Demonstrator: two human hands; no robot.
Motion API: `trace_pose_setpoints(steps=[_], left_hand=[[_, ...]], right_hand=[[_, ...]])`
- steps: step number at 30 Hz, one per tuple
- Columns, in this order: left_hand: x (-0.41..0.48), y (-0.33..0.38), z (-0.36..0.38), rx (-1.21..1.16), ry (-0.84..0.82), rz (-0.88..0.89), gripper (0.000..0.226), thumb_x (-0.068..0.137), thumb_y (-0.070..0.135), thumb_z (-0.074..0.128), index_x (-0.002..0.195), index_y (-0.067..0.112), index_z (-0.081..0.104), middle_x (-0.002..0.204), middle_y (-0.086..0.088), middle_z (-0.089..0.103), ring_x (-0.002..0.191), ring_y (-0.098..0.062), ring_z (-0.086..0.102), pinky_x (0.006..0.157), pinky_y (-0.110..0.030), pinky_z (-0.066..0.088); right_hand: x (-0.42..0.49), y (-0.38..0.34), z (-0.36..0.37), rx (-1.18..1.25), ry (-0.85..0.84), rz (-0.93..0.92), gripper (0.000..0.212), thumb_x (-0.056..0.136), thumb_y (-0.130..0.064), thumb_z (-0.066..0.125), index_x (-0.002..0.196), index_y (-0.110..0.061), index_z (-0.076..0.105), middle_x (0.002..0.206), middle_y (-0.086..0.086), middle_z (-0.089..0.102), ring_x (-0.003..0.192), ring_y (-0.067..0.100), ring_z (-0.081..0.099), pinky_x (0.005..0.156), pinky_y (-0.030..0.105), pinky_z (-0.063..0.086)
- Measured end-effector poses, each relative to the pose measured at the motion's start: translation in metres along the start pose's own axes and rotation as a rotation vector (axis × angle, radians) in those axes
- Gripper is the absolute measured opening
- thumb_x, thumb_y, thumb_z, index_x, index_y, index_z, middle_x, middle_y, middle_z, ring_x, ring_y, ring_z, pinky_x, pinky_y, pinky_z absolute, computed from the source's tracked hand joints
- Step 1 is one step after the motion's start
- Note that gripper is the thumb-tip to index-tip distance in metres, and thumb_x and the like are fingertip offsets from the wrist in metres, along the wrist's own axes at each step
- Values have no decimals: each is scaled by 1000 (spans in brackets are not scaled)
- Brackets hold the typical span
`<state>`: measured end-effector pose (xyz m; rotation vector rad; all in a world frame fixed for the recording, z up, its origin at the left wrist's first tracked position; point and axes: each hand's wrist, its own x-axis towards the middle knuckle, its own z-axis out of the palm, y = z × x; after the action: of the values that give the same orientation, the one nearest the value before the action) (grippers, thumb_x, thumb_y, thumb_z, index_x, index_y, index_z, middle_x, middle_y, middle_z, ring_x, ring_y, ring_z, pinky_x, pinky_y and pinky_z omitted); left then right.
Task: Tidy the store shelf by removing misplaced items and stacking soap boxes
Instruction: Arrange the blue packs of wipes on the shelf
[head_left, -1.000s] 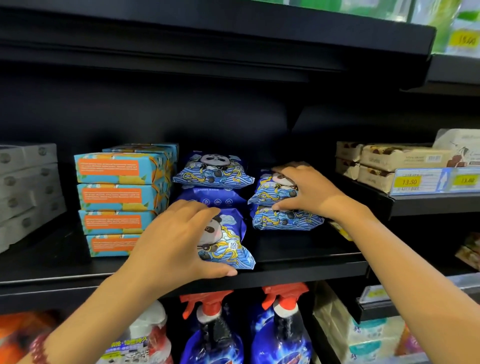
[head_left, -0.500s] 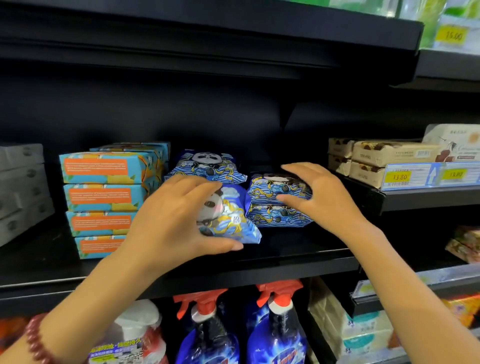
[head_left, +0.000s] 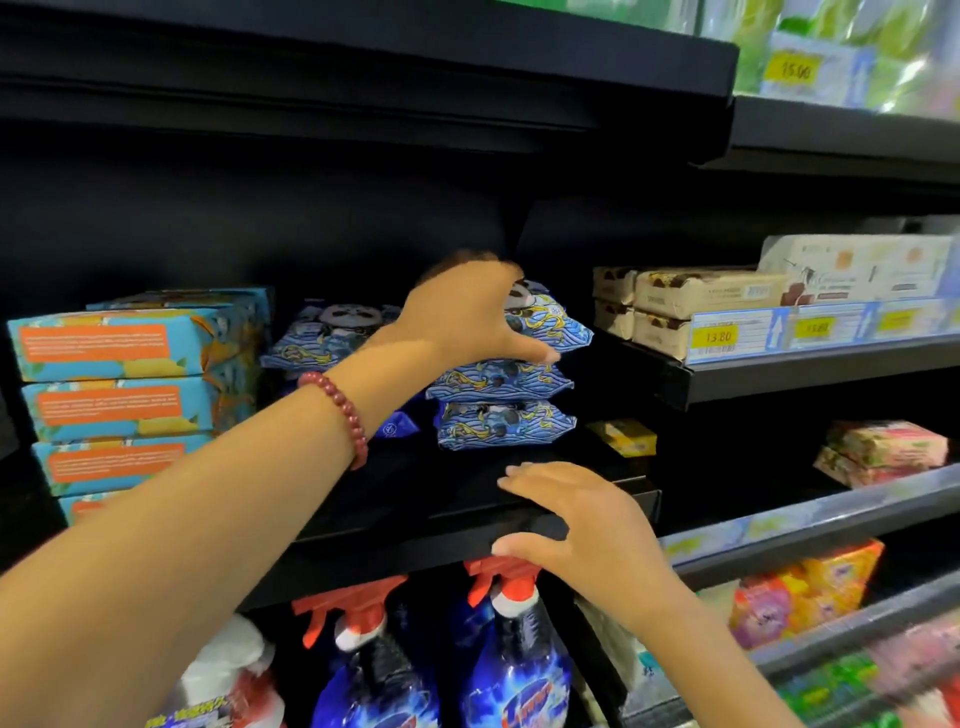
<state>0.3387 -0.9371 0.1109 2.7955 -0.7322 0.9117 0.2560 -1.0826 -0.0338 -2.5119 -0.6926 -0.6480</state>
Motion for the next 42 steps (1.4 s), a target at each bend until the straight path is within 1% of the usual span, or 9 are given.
trace_pose_setpoints(steps=[5,11,15,17,20,29,32,37,42], left_hand=[[14,-2,9,-19,-86,-47,76,56,77,68,99,15,64,92,-1,67,82,-19,62,75,-39,55],[-1,-14,1,-131,-64,-66,81,67,64,71,131,18,52,127,2,59,112,-17,56,89,-24,43],[-13,-24,-2,-235,-41,-57,66,73,50,74,128,20,55,127,5,58,114,-12,54,86,-19,37],[-16,-24,-1,-256,-37,-53,60,75,47,74,126,20,57,121,6,61,106,-10,57,82,-19,39],[-17,-23,3,-259,-20,-64,57,77,46,72,126,20,57,116,6,63,98,-8,57,77,-20,41],[-7,-26,3,-235,-67,-60,57,80,46,69,127,17,55,120,1,62,97,-12,58,78,-22,44],[-9,-26,4,-224,-63,-50,60,81,47,68,130,17,53,123,1,61,96,-9,55,77,-21,41],[-16,-27,8,-216,-31,-63,66,80,49,68,136,20,47,133,0,54,118,-17,52,92,-28,43],[-23,-27,5,-218,-11,-70,65,81,48,68,136,20,48,135,1,53,122,-17,50,97,-29,41]], right_hand=[[-1,0,0,18,2,-14,60,75,-55,66,131,-37,51,130,-31,39,118,-20,21,91,-8,11],[-1,3,4,56,46,-21,61,69,-57,70,124,-33,59,121,-31,43,116,-22,18,89,-7,17],[-2,4,6,72,73,-28,59,68,-58,69,120,-30,63,121,-28,50,116,-20,21,88,-7,19],[-2,4,7,67,91,-32,60,66,-61,66,117,-29,65,120,-22,57,116,-19,24,87,-9,21],[-2,4,8,76,101,-26,58,65,-57,71,115,-27,67,116,-26,53,116,-18,24,91,-9,17],[-2,4,8,68,87,-35,59,68,-55,72,120,-29,63,119,-28,48,117,-20,18,90,-9,15],[-2,5,10,50,107,-42,62,66,-66,61,116,-30,65,117,-26,54,116,-20,23,88,-11,18],[-2,4,11,40,135,-32,64,66,-70,50,114,-30,67,114,-26,56,114,-19,29,81,-10,25],[-2,6,11,24,149,-40,65,66,-70,50,115,-30,66,113,-31,48,115,-18,29,84,-3,26]])
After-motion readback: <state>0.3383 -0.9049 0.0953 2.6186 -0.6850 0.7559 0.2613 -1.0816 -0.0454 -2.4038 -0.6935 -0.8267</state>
